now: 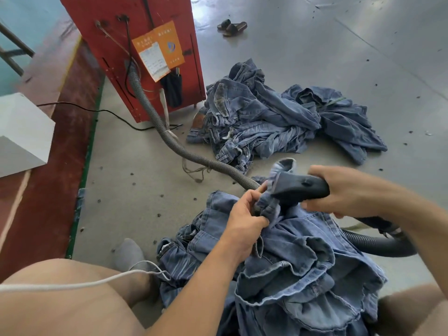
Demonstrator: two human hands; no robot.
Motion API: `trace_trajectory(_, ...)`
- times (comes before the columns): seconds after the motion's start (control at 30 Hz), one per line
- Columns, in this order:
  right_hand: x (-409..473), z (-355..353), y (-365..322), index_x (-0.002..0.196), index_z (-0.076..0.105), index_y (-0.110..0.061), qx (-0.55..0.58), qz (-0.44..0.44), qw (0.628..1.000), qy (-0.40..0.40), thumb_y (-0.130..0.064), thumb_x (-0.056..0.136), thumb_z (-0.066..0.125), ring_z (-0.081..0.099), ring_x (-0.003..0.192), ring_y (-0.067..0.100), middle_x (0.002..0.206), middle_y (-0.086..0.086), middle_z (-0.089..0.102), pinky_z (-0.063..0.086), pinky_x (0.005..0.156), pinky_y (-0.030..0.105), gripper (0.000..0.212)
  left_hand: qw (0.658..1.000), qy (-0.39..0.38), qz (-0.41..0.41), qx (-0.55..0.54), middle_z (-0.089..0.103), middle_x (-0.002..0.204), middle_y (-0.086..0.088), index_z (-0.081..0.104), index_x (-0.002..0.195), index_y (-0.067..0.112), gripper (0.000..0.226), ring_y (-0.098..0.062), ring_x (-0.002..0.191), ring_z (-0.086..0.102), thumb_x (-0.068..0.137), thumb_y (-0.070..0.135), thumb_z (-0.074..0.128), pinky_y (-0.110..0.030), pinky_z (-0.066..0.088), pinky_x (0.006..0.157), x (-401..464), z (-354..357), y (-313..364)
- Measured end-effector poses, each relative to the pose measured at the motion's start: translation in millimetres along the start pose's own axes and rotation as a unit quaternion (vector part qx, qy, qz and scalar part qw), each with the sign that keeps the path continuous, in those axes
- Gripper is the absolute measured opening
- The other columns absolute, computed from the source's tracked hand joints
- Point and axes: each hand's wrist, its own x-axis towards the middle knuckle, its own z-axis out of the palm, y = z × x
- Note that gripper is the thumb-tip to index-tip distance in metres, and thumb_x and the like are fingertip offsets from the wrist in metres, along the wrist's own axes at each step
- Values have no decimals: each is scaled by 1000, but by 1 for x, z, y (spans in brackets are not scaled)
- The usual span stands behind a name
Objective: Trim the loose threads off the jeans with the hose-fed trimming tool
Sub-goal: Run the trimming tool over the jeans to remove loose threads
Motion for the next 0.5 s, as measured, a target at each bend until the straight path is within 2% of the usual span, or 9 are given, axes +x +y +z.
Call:
trace_trajectory(0.07,6,7,-4,89,57,-31,-9,0,1000,0,-39,80,83,66,62,13,74,-4,68,54,57,31,28,998,-19,1,-55,64,79,-2,49,80,13,35,-14,77,60,62,-16,56,-24,49,72,-6,6,-3)
trace_trajectory(0.1,10,9,-6,89,58,-30,-8,2,1000,9,-40,80,83,66,64,14,76,-4,68,55,60,35,29,996,-17,-6,-89,60,78,-7,47,79,13,36,-19,77,57,61,-18,53,-27,50,75,-7,5,-4)
trace_trajectory(0.17,14,14,-7,88,59,-28,-1,0,999,32,-43,79,84,66,65,14,76,-5,68,53,60,37,30,987,-20,-27,-159,58,86,-15,46,79,11,41,-29,86,56,67,-28,45,-40,49,88,-5,0,-4)
trace_trajectory(0.23,16,18,-6,88,58,-29,-3,-2,997,76,-45,78,84,64,65,12,77,-6,67,49,58,34,32,978,-28,-45,-204,56,84,-14,44,74,14,42,-29,84,55,76,-28,40,-43,47,88,-1,-7,0)
trace_trajectory(0.3,16,16,-2,91,56,-31,35,7,990,138,-43,80,84,65,65,14,78,-4,67,50,58,32,31,972,-30,-57,-227,56,81,-11,42,69,18,40,-27,83,55,85,-18,48,-41,49,86,0,-12,3)
trace_trajectory(0.4,12,-7,11,92,58,-31,144,29,968,201,-41,81,85,69,56,17,68,0,70,53,52,31,31,962,-16,-75,-262,56,99,-16,41,68,21,38,-32,99,54,91,-2,60,-49,49,95,-2,-17,3)
trace_trajectory(0.43,9,-16,16,91,59,-32,177,29,965,191,-39,81,86,69,53,17,67,0,71,54,51,29,29,959,-14,-78,-272,57,99,-16,40,67,21,38,-32,99,55,92,0,61,-51,48,97,-2,-18,2)
trace_trajectory(0.5,1,-25,21,89,61,-38,197,23,973,117,-34,81,86,68,53,15,68,-1,72,55,51,23,27,950,-22,-79,-301,60,94,-13,41,68,21,37,-30,93,61,92,-2,57,-57,46,103,-2,-21,3)
